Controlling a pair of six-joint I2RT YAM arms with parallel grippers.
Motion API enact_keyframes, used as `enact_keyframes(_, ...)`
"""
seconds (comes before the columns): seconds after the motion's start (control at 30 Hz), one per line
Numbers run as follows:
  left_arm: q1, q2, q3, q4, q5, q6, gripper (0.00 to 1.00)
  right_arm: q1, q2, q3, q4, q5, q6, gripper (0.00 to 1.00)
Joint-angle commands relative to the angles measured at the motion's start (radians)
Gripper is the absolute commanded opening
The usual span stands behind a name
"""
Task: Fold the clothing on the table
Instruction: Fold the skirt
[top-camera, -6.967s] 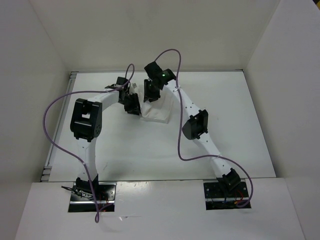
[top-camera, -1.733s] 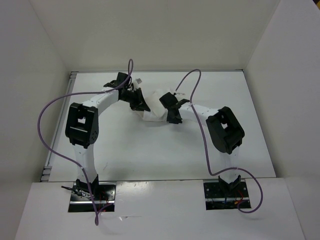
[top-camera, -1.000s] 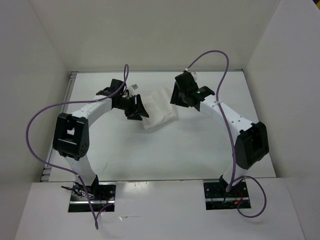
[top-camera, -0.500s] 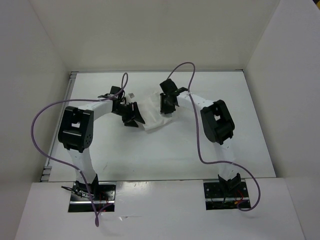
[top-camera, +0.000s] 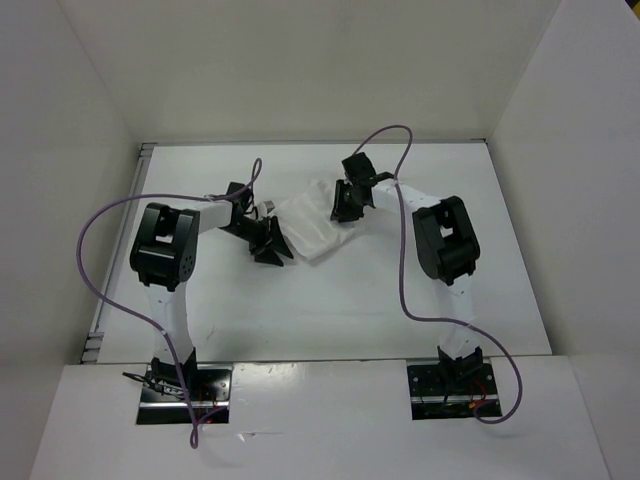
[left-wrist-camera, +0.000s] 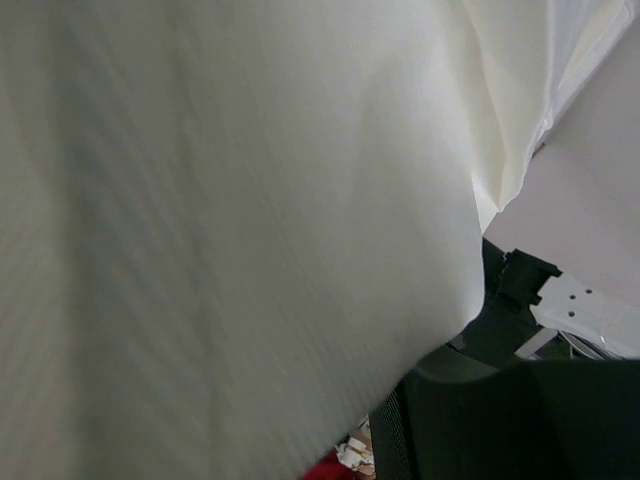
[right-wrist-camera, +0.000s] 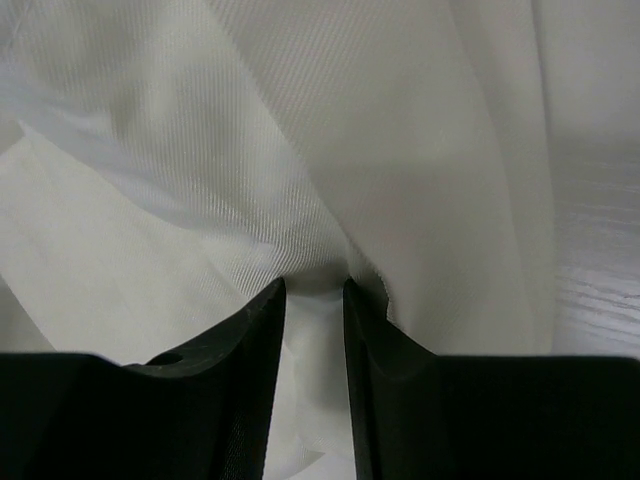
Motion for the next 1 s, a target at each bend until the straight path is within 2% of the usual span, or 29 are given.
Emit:
enact_keyframes(0.0, 0.009, 0.050, -0.067, 0.016, -0.069, 0.082, 0.54, 0.007, -0.112, -0.070, 0.039, -0.033, -0.011, 0.36)
enact_keyframes(0.13, 0.029, -0.110, -0.078, 0.027, -0.014, 0.065, 0.56, 0.007, -0.324, -0.100, 0.001, -0.007, -0.011, 0.44)
enact_keyframes(0.3, 0.049, -0.406, -0.076, 0.049, -0.039, 0.102, 0.60, -0.022, -0.588, -0.208, -0.033, 0.175, 0.007, 0.75)
enact_keyframes(0.43, 0.058, -0.570, -0.158, 0.127, -0.151, 0.068, 0.61, -0.076, -0.736, -0.357, -0.044, 0.222, 0.025, 0.77)
enact_keyframes(0.6, 0.058, -0.628, -0.335, 0.230, -0.164, -0.040, 0.61, -0.099, -0.807, -0.500, -0.011, 0.182, 0.065, 0.79)
enact_keyframes(0.7, 0.058, -0.719, -0.369, 0.239, -0.190, -0.073, 0.61, -0.099, -0.852, -0.564, -0.011, 0.194, 0.094, 0.79)
enact_keyframes(0.87, 0.067, -0.745, -0.397, 0.239, -0.181, -0.082, 0.61, -0.108, -0.965, -0.663, 0.001, 0.251, 0.166, 0.85)
enact_keyframes(0.97, 0.067, -0.734, -0.408, 0.250, -0.159, -0.094, 0.61, -0.108, -0.999, -0.721, 0.013, 0.251, 0.185, 0.85)
